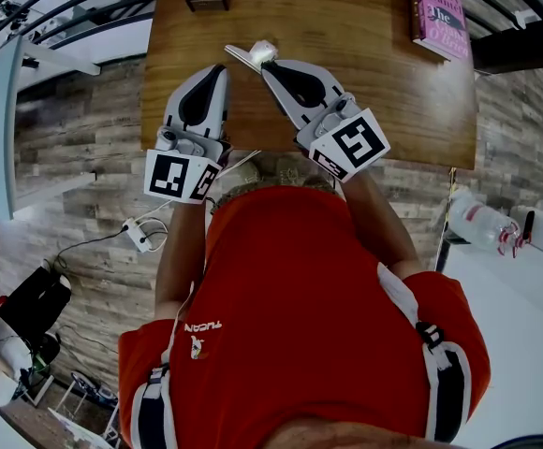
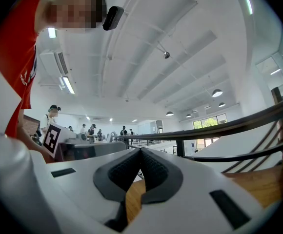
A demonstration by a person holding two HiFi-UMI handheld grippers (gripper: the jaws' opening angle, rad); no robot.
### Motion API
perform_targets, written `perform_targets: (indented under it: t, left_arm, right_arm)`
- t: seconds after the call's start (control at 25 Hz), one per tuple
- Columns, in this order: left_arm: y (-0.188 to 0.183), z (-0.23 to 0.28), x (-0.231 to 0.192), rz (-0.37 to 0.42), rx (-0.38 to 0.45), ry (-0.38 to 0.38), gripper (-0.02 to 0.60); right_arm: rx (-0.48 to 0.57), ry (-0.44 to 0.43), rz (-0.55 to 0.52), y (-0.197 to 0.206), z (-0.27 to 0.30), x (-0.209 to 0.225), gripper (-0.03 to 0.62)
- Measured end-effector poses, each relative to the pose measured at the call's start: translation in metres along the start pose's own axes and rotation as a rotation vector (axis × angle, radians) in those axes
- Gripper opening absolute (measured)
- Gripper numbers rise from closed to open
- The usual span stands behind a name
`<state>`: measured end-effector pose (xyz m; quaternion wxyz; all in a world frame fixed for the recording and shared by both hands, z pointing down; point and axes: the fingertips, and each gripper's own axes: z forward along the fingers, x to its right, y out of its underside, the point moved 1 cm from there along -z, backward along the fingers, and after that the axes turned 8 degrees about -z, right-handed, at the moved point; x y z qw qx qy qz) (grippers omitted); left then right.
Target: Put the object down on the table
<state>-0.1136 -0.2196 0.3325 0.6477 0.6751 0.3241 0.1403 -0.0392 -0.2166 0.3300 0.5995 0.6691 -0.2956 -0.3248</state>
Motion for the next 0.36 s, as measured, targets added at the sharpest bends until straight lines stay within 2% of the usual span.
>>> perform_targets:
  t: [0.36]
  left_arm:
    - [0.0005, 0.0021, -0.0027, -0.001, 0.000, 0.002, 0.009]
  right_arm:
    - [-0.005, 0.002, 0.001, 0.0019, 0.0018, 0.0020, 0.025]
